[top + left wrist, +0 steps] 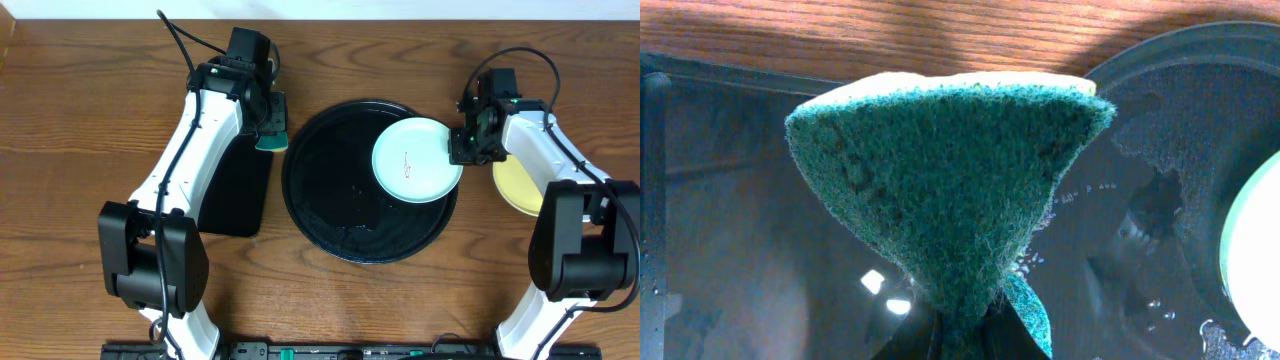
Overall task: Clean dirty plates on tray and stack at the side
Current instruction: 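Grip the remaining mint plate rim with the right gripper and pull it center, then bring the sponge in the left gripper down onto the mint plate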
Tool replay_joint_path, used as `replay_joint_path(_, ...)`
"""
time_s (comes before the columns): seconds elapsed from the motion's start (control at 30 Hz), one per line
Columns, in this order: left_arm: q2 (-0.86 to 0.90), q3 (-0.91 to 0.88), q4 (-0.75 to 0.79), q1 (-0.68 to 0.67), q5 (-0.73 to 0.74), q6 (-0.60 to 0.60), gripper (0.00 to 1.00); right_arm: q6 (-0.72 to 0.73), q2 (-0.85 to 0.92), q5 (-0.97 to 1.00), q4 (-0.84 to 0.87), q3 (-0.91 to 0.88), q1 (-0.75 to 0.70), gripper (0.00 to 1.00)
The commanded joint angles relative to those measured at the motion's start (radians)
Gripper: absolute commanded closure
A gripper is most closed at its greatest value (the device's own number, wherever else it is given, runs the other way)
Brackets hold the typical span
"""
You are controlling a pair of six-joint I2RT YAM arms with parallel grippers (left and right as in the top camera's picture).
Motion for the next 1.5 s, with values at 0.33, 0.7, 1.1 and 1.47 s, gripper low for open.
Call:
replay_joint_path(0.33,-0.007,0.015,-0.002,0.001,-0.009,-0.009,0.93,0.142,-0.19,-0.057,-0.046,0.002,0.171,0.99)
replay_joint_path(0.7,-0.007,0.015,-0.002,0.001,-0.009,-0.009,0.92,0.474,-0.016,0.047,-0.028,0.002,0.342,0.99)
replay_joint_path(1.1,-0.007,0.015,-0.002,0.001,-0.009,-0.008,0.92,0.404,0.037,0.01,-0.031,0.01,0.323,0.7)
replay_joint_path(1.47,-0.007,0.015,-0.002,0.001,-0.009,-0.009,0.93,0.348,0.036,-0.012,-0.033,0.037,0.305,0.74)
